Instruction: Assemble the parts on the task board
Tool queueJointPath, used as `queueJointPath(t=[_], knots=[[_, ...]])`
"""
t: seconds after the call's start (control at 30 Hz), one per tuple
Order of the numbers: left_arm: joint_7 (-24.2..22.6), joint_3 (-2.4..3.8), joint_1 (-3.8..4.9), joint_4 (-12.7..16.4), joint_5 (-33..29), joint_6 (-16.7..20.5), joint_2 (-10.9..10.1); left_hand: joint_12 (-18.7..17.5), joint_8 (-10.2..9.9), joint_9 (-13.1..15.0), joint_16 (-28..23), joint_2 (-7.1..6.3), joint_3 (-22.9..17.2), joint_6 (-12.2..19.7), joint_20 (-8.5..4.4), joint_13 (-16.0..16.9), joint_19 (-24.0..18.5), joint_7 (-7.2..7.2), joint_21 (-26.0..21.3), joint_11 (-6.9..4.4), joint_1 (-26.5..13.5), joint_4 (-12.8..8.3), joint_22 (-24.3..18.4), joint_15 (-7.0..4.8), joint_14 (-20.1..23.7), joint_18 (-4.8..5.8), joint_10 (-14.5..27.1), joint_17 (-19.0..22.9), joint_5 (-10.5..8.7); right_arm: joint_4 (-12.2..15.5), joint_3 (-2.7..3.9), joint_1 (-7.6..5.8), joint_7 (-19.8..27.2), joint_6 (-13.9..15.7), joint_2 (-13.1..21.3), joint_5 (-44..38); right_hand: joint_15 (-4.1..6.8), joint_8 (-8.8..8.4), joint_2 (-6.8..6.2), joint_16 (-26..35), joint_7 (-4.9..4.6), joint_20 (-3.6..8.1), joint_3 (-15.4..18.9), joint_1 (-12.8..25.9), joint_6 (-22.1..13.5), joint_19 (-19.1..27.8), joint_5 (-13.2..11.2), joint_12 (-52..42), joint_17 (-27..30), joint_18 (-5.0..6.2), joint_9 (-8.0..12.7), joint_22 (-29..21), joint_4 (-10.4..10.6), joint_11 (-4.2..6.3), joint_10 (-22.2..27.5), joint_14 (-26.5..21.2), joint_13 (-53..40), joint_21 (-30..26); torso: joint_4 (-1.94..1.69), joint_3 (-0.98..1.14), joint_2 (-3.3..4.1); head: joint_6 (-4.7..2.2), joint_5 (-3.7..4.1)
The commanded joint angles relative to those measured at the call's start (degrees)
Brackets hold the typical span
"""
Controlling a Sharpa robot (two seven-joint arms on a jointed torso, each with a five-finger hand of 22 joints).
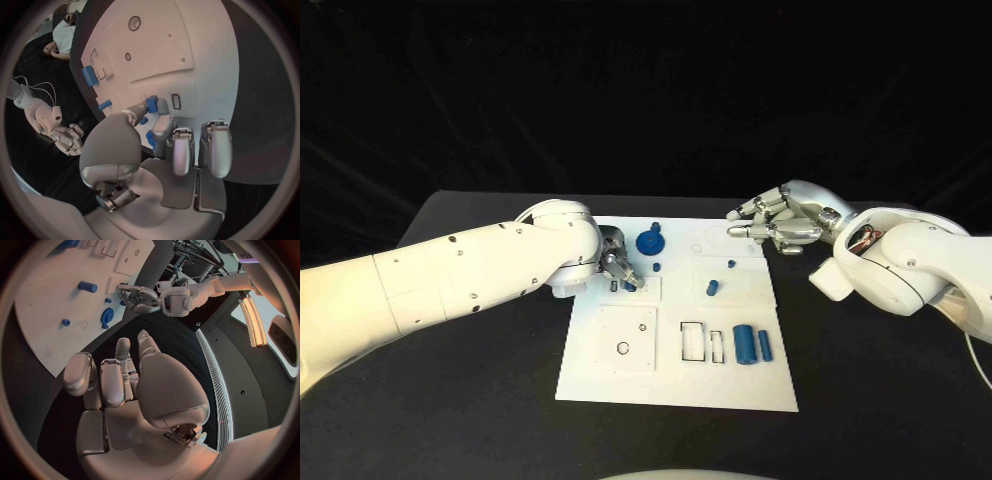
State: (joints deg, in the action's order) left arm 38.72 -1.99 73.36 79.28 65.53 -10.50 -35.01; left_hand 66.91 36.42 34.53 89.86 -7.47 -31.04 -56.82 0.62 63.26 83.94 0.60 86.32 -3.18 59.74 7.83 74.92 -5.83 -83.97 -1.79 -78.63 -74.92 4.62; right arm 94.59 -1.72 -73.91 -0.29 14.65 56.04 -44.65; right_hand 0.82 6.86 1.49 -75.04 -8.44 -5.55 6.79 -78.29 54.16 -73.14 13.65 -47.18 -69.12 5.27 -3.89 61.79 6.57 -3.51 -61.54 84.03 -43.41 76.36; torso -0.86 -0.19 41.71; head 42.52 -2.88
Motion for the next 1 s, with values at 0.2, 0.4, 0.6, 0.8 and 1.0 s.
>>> queueJointPath(t=[0.2,0.4,0.6,0.8,1.0], knots=[[1.58,-0.66,-0.85,-0.49,-0.65,-4.25,0.25,0.37,-0.34,-0.72,0.14,0.19,2.21,-0.73,-0.25,0.20,3.93,0.23,0.32,0.22,-1.92,1.33,10.82,-0.19,-6.03,0.61,-0.50,-15.08,0.00,0.22,0.00,0.03,0.42,-0.44,0.08,-0.38,-0.15,0.41,0.36,0.48,-0.23,0.01,0.46,0.35,-0.02,0.40,0.21,0.27,0.18,0.74,-0.09,-0.09,0.13,-0.17,0.27,1.24,0.14,-0.39,-0.04,-0.02,-0.03,-0.04,0.03],[1.55,-0.65,-0.84,-0.72,-0.64,-4.29,0.40,0.64,-0.33,-1.32,0.14,0.21,4.92,-1.20,-0.20,0.53,4.03,0.26,0.46,0.26,-3.76,3.00,11.04,-0.14,-6.03,0.66,-0.72,-15.08,-0.05,0.28,0.00,0.03,0.45,-0.51,0.13,-0.38,-0.16,0.47,0.38,0.55,-0.23,0.00,0.72,0.57,-0.07,0.44,0.22,0.23,0.23,0.75,-0.08,-0.18,0.32,-0.17,0.24,1.22,0.24,-0.47,-0.01,-0.02,-0.03,-0.15,0.04],[1.51,-0.61,-0.84,-0.83,-0.64,-4.12,0.48,0.79,-0.27,-1.94,0.14,0.06,8.46,-1.72,-0.17,0.77,4.23,0.13,0.75,0.20,-4.98,4.52,11.46,-0.14,-6.03,0.77,-1.01,-15.08,-0.11,0.33,0.00,0.03,0.47,-0.41,0.19,-0.38,-0.16,0.50,0.39,0.59,-0.23,0.00,0.87,0.69,-0.10,0.46,0.21,0.21,0.27,0.76,-0.08,-0.24,0.43,-0.18,0.21,1.21,0.29,-0.51,0.00,-0.04,-0.04,-0.15,0.09],[1.48,-0.48,-0.83,-0.83,-0.64,-3.69,0.51,0.80,-0.30,-2.48,0.14,0.01,11.46,-1.91,-0.23,0.91,4.25,0.07,0.77,0.14,-5.12,5.46,11.53,-0.20,-6.03,0.78,-1.16,-15.08,-0.12,0.36,0.00,0.03,0.45,-0.45,0.25,-0.38,-0.17,0.55,0.39,0.66,-0.23,-0.01,1.17,0.91,-0.17,0.50,0.14,0.16,0.32,0.78,-0.07,-0.35,0.63,-0.20,0.20,1.19,0.39,-0.60,0.00,-0.04,-0.01,-0.22,0.16],[1.40,-0.32,-0.83,-0.56,-0.64,-2.81,0.48,0.80,-0.31,-2.86,0.14,0.12,13.71,-1.99,-0.26,1.02,4.25,0.04,0.77,0.11,-5.03,6.24,11.56,-0.23,-6.03,0.78,-1.24,-15.08,-0.12,0.33,0.00,0.03,0.44,-0.54,0.27,-0.38,-0.18,0.57,0.40,0.70,-0.23,-0.01,1.27,0.98,-0.19,0.50,0.08,0.14,0.37,0.78,-0.07,-0.36,0.69,-0.20,0.19,1.18,0.42,-0.62,-0.02,-0.07,-0.02,-0.14,0.17]])
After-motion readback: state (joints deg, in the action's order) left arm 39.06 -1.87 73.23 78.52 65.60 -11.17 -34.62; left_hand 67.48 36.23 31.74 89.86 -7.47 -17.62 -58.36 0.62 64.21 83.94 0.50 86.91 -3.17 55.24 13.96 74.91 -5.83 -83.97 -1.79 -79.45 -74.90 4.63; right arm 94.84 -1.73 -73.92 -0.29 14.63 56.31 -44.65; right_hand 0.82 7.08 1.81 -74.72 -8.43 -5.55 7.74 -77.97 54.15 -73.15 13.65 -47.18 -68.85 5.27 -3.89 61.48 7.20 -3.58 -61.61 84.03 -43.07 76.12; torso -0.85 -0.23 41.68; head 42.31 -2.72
